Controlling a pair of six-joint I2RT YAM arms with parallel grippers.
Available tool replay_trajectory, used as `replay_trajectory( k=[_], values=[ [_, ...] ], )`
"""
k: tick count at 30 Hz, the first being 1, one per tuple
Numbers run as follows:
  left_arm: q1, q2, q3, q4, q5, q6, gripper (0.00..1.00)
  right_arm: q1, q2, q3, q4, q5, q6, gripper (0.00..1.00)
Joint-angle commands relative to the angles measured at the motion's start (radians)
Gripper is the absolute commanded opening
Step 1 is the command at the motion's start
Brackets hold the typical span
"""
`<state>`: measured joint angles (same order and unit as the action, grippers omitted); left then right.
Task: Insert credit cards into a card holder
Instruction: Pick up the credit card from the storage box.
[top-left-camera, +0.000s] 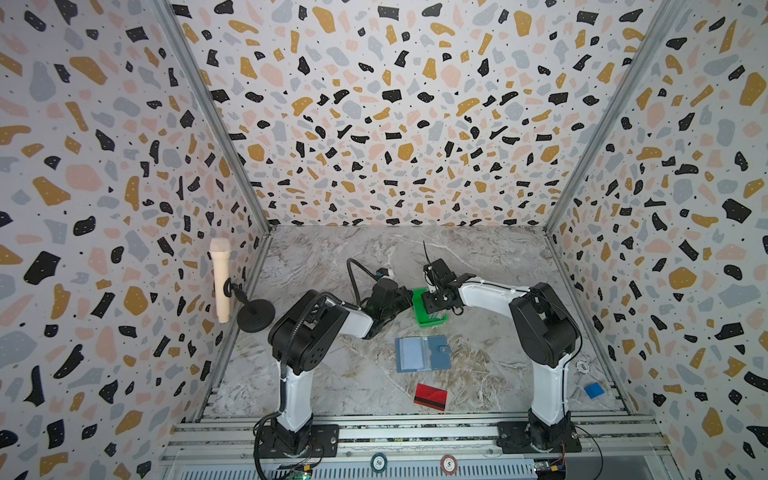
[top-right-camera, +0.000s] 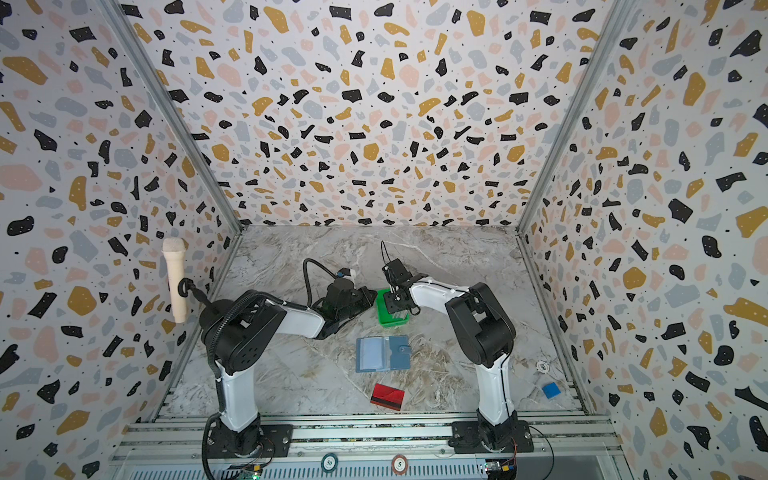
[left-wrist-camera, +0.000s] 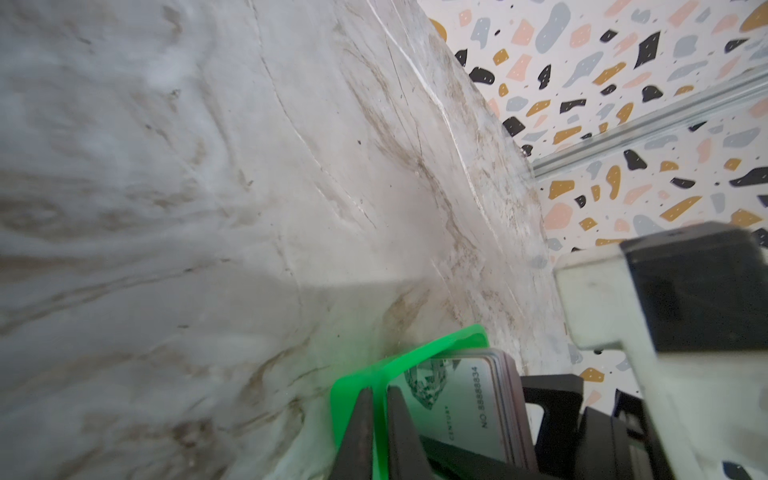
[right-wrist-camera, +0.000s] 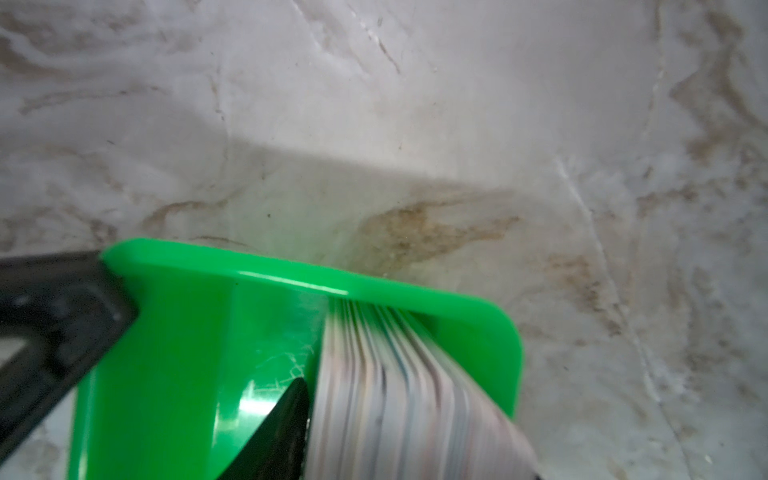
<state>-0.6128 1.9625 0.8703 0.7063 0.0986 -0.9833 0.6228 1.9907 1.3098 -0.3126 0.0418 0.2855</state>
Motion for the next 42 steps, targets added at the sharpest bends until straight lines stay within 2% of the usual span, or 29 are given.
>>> replay_trajectory(
  k=[1, 3, 8, 13, 20, 34, 42],
  values=[
    [-0.026, -0.015, -0.031, 0.031, 0.029, -0.022, 0.02, 0.017, -0.016, 0.008, -0.004, -0.003, 0.002, 0.55],
    [-0.028, -0.026, -0.034, 0.03, 0.026, -0.034, 0.0, 0.017, -0.016, 0.008, -0.007, 0.001, 0.003, 0.57],
    [-0.031, -0.072, -0.055, 0.021, 0.006, -0.069, 0.0, 0.021, -0.02, 0.016, -0.033, 0.069, -0.013, 0.73],
    [-0.034, -0.125, -0.066, -0.032, -0.041, -0.071, 0.0, 0.032, -0.022, 0.023, -0.066, 0.158, -0.038, 0.8],
    [-0.034, -0.131, -0.071, -0.043, -0.061, -0.079, 0.0, 0.036, -0.052, 0.016, -0.092, 0.213, -0.039, 0.81],
    [-0.034, -0.142, -0.086, -0.022, -0.078, -0.097, 0.0, 0.039, -0.129, 0.006, -0.125, 0.219, -0.019, 0.81],
    [-0.034, -0.141, -0.091, -0.019, -0.082, -0.1, 0.0, 0.054, -0.137, 0.006, -0.14, 0.249, -0.022, 0.77]
  ],
)
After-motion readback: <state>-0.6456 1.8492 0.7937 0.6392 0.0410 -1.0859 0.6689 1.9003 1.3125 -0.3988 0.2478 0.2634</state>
